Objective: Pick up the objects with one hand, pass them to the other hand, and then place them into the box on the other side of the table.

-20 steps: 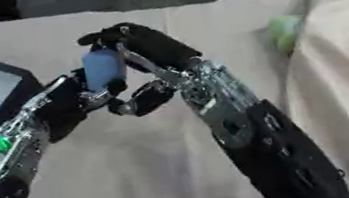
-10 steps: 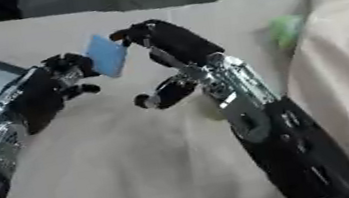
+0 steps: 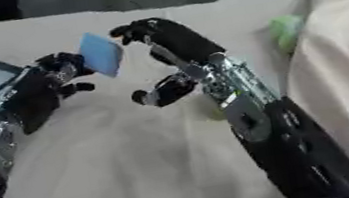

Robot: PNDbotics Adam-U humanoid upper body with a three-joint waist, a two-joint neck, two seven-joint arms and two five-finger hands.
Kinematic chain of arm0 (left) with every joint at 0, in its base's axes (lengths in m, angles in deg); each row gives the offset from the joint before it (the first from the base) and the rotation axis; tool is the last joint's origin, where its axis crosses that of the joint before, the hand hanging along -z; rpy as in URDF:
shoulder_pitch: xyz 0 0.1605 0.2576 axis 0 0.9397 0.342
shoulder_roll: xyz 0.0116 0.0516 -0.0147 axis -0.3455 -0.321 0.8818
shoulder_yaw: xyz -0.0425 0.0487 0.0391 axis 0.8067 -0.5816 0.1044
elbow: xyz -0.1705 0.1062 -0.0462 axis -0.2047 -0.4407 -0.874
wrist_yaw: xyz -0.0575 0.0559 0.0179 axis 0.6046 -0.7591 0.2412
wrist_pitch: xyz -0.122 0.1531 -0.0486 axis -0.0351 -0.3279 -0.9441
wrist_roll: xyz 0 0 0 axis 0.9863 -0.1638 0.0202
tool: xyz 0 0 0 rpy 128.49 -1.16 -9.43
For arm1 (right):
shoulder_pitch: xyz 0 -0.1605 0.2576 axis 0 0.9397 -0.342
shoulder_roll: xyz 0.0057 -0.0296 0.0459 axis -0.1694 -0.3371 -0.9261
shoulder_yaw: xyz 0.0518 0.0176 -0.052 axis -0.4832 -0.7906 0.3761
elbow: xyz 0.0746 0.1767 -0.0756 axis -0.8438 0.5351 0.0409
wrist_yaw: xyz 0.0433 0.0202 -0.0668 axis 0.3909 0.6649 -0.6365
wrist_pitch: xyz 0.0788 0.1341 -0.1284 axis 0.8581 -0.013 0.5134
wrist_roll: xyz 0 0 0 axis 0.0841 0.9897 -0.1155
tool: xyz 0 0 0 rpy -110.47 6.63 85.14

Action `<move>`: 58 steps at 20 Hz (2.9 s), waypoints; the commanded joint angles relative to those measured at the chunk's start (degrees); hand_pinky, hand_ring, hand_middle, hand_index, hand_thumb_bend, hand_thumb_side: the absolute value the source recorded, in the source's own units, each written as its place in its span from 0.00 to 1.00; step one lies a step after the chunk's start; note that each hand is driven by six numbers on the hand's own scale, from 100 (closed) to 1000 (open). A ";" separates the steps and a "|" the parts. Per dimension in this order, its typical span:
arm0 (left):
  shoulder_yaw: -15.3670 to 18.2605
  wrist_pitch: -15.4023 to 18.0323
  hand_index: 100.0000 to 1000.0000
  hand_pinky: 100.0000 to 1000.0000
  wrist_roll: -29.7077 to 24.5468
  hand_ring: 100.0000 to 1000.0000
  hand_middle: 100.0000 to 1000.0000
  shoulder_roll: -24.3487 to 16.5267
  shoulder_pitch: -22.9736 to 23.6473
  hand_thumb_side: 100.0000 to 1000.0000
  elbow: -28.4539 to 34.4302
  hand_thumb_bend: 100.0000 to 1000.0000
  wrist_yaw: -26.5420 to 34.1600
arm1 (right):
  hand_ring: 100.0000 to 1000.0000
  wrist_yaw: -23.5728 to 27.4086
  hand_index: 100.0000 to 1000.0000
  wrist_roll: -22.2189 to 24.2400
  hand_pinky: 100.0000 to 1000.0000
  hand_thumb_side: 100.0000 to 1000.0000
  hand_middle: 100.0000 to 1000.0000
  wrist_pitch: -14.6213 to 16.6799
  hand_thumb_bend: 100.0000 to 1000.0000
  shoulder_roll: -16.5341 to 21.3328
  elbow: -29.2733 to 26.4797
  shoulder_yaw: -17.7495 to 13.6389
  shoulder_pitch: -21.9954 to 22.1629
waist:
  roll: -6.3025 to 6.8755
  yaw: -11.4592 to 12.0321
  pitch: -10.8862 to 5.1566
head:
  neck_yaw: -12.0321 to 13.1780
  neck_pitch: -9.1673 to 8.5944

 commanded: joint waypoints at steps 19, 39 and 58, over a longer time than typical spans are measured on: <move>12.39 2.51 0.31 0.62 11.76 0.74 0.45 -16.59 6.86 0.00 4.08 0.03 -1.23 | 0.77 -3.21 0.89 -7.74 0.94 0.00 0.68 -4.73 0.49 6.03 -2.87 -6.08 -1.42 | 1.00 0.59 -2.08 | 1.58 -0.12; 16.45 -4.99 0.75 0.85 19.35 1.00 0.88 -18.31 7.79 0.09 -7.62 0.21 -12.38 | 0.76 -2.05 0.88 -8.86 0.94 0.00 0.68 -4.87 0.48 7.04 -3.34 -7.04 -2.18 | 0.71 0.57 -2.07 | 3.24 -0.55; 16.78 7.14 0.82 0.84 20.83 1.00 0.99 -16.29 7.34 0.81 2.63 0.00 -22.86 | 0.76 6.50 0.88 -17.18 0.87 0.30 0.69 -11.31 0.00 7.37 -3.35 -8.86 -2.29 | 0.52 0.34 -2.45 | 1.00 -0.28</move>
